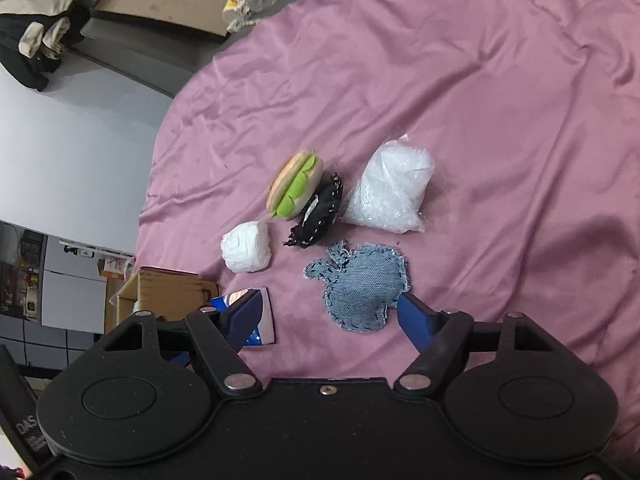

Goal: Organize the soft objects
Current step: 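Grasp the blue tissue pack with the left gripper while the right gripper grasps the denim patch, then lift the tissue pack with the left gripper while the right gripper carries the denim patch toward the box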

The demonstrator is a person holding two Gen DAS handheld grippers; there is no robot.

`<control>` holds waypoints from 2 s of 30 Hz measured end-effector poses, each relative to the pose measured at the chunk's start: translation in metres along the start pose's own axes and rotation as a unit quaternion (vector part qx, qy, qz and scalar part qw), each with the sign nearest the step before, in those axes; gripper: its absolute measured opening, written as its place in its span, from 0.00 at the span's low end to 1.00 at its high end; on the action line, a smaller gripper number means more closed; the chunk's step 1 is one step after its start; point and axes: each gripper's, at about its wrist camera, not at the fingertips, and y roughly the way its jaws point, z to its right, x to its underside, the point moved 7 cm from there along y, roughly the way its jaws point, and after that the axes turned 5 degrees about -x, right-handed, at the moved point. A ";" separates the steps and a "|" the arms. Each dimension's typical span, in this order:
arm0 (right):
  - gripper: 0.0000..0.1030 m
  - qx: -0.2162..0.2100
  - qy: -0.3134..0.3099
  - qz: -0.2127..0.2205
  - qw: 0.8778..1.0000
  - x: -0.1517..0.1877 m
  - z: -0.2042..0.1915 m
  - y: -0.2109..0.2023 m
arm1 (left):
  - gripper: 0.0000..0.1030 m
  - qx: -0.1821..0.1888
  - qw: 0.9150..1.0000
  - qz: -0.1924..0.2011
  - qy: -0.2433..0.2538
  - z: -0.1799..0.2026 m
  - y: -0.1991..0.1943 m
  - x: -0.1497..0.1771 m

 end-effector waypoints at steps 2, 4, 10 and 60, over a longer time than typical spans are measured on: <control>0.71 0.013 0.004 -0.010 1.000 -0.001 0.004 0.009 | 0.63 0.000 1.000 -0.004 0.009 0.004 0.007 0.002; 0.70 0.019 0.012 -0.016 1.000 -0.002 0.007 0.016 | 0.63 -0.003 1.000 -0.011 0.011 0.007 0.015 0.003; 0.69 0.036 0.020 -0.021 0.999 -0.003 0.014 0.027 | 0.63 -0.017 0.999 -0.003 0.030 0.016 0.029 0.006; 0.42 -0.016 -0.071 0.071 0.995 0.018 -0.050 -0.036 | 0.20 0.113 0.990 0.086 0.001 -0.034 -0.094 -0.005</control>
